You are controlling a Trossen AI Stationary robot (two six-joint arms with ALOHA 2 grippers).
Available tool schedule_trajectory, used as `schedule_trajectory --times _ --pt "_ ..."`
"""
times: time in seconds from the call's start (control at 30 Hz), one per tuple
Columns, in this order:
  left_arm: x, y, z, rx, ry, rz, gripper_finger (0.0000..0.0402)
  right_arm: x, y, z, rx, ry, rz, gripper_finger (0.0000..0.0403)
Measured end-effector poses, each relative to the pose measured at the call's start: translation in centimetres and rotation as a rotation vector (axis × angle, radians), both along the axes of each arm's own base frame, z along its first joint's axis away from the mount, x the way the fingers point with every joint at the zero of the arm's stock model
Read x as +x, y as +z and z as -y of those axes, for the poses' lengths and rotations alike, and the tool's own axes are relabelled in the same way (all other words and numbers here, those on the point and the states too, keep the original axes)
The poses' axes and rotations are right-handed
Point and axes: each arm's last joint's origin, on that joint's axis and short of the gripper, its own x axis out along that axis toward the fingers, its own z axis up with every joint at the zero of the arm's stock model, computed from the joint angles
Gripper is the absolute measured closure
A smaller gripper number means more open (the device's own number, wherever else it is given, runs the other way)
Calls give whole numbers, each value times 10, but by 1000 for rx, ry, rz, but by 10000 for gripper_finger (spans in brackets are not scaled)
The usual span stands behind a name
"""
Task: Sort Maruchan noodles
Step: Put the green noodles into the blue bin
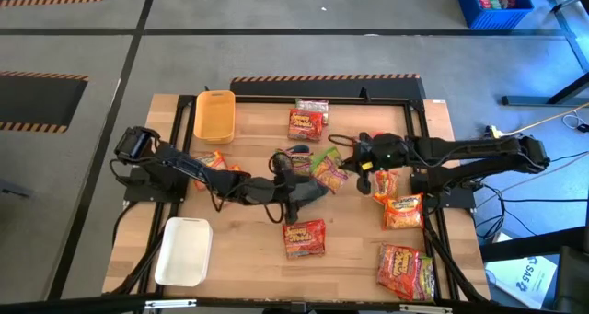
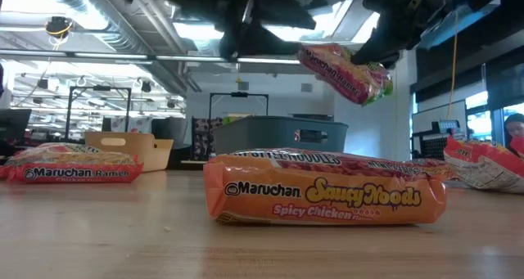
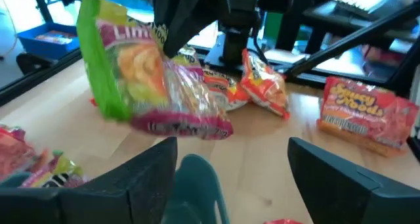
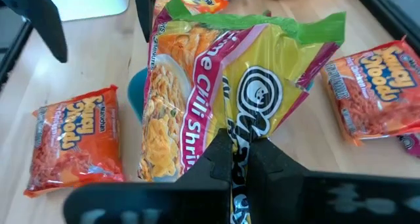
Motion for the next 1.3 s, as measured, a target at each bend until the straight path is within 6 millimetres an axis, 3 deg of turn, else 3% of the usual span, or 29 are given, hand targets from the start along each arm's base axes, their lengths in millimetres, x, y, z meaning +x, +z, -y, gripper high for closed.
schedule_trajectory --times 0.23,0.4,0.63,0.83,1.07,1.3 --pt "13 37 -1 25 18 -115 116 8 -8 -11 -64 12 -32 402" --pt "15 50 -9 22 93 -154 116 17 -12 -19 -104 38 -19 402" --pt "16 45 -30 -63 162 -198 116 23 -12 -30 -127 87 32 402" --pt "21 41 -35 -171 36 -203 116 23 -11 -29 -142 77 39 402" --pt "30 28 -37 -180 27 -223 117 24 -11 -29 -154 80 43 402" --pt "31 25 -38 -184 15 -229 156 25 -8 -29 -150 84 74 395"
